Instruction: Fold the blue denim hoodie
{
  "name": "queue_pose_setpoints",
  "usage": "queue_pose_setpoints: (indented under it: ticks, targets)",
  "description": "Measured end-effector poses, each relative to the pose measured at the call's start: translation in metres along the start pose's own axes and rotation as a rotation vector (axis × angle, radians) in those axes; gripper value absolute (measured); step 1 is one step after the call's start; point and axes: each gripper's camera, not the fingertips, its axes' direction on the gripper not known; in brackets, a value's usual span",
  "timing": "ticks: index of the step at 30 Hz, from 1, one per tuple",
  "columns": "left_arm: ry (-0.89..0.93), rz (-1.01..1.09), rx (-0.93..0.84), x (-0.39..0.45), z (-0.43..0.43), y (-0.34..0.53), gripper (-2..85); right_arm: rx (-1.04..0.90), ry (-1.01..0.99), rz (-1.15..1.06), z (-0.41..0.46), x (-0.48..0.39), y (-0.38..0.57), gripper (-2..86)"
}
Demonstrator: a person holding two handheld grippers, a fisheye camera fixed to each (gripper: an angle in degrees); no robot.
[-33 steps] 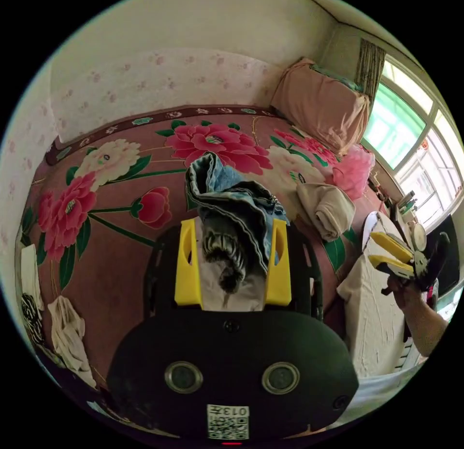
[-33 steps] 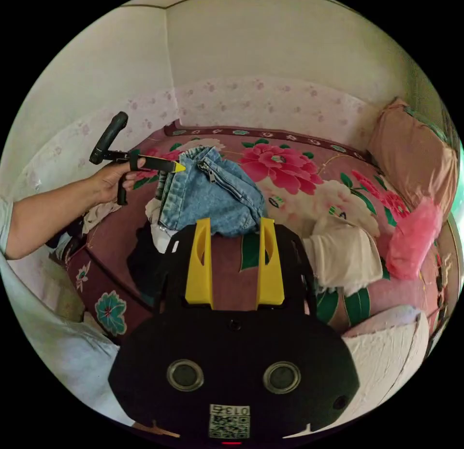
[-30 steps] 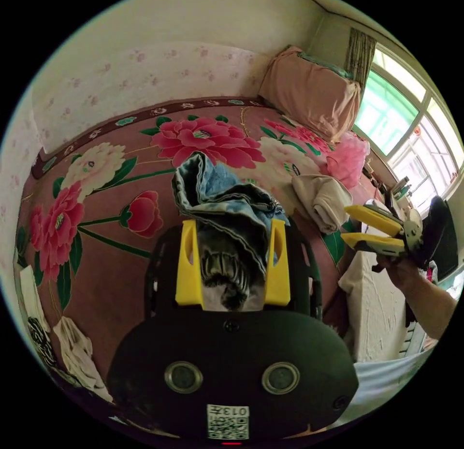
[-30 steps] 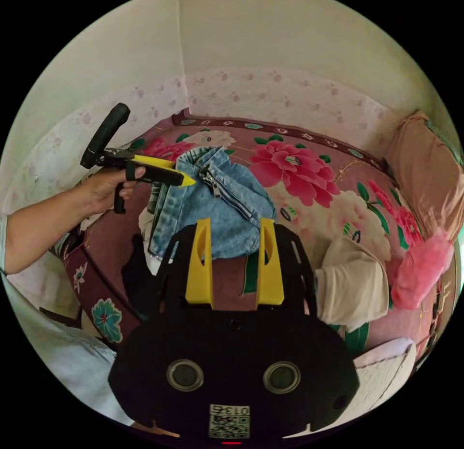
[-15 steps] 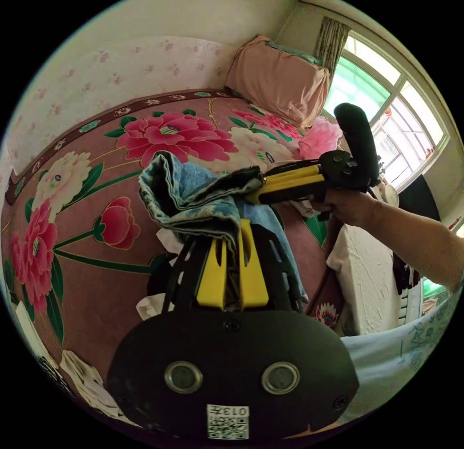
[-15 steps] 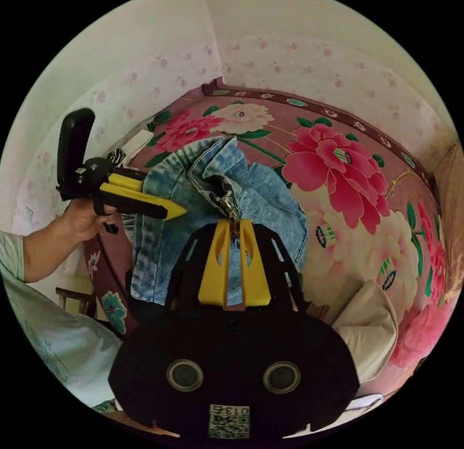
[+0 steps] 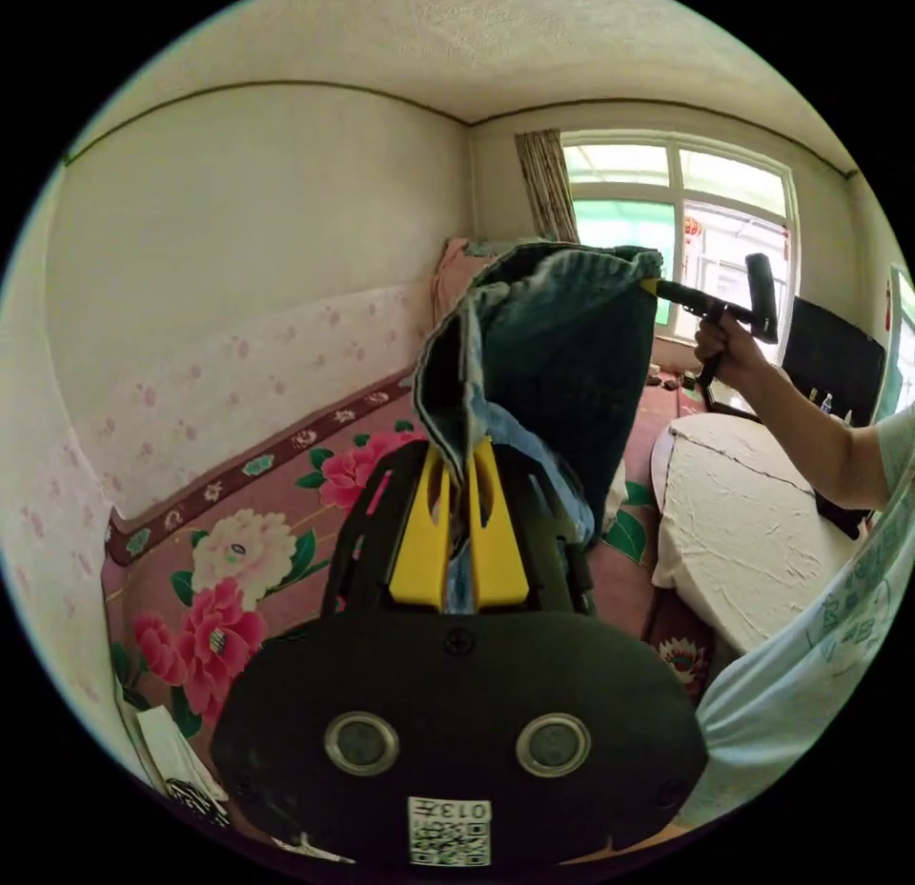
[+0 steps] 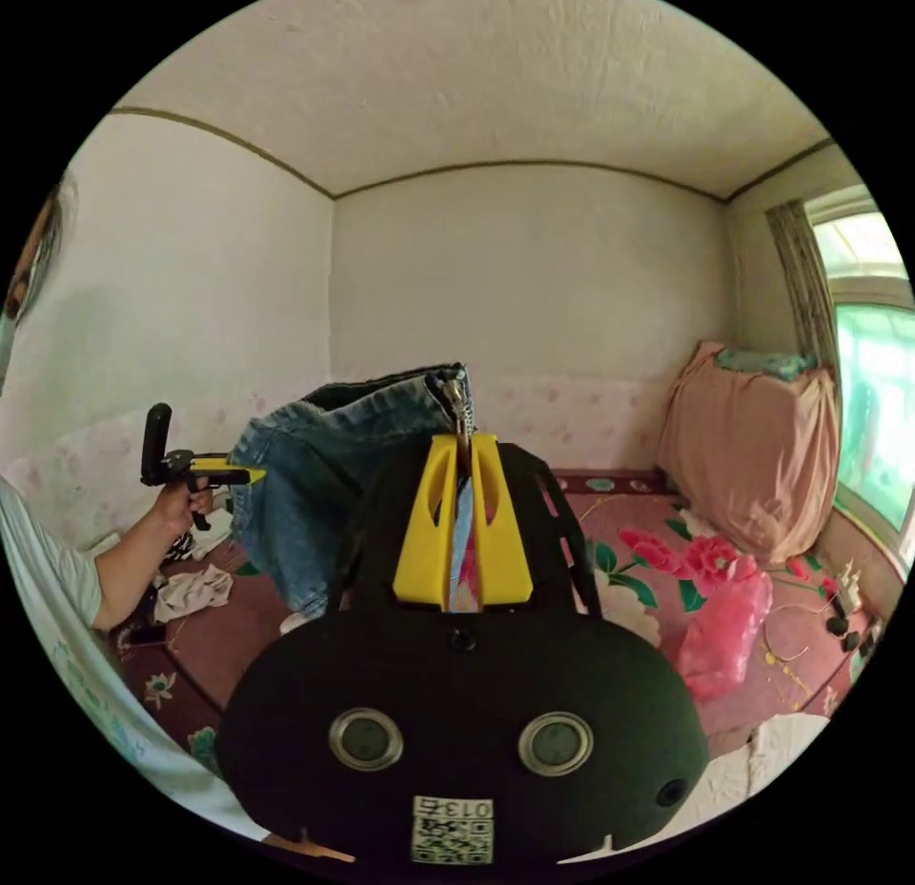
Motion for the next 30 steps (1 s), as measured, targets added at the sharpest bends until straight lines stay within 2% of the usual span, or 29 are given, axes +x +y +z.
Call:
queue_pose_setpoints:
  ticks: [5,8,11,14,19,20,22,25,30]
  targets:
    - [-0.057,0.083,0.221,0.040,-0.092,-0.055,0.1,0.225,0.149,-0.147,-0.194,-0.045,-0.065,1.9]
    - [-0.007,0.148,0.377,0.082,-0.138,-0.084,0.0,0.325,0.264,-0.201,-0.304,-0.074,-0.091,2.0]
    - [-0.020,0.293,0.530,0.144,-0.184,-0.104,-0.1,0.413,0.422,-0.294,-0.415,-0.108,-0.098,2.0]
    - [0.025,0.407,0.572,0.203,-0.197,-0.125,-0.1,0.327,0.623,-0.301,-0.497,-0.129,-0.104,2.0]
    - [0.344,0.520,0.623,0.303,-0.193,-0.148,-0.1,0.347,0.877,-0.299,-0.624,-0.156,-0.074,1.9]
    - [0.358,0.546,0.599,0.319,-0.189,-0.153,-0.1,0.255,0.935,-0.229,-0.648,-0.149,-0.072,1.8]
    - [0.483,0.619,0.552,0.376,-0.176,-0.165,-0.1,0.204,0.980,-0.125,-0.696,-0.152,-0.063,1.8]
    - [0.610,0.664,0.602,0.434,-0.172,-0.167,-0.1,0.226,1.134,-0.173,-0.770,-0.195,-0.033,1.6]
    - [0.779,0.750,0.681,0.526,-0.176,-0.170,-0.1,0.142,1.369,-0.157,-0.863,-0.249,-0.007,1.7]
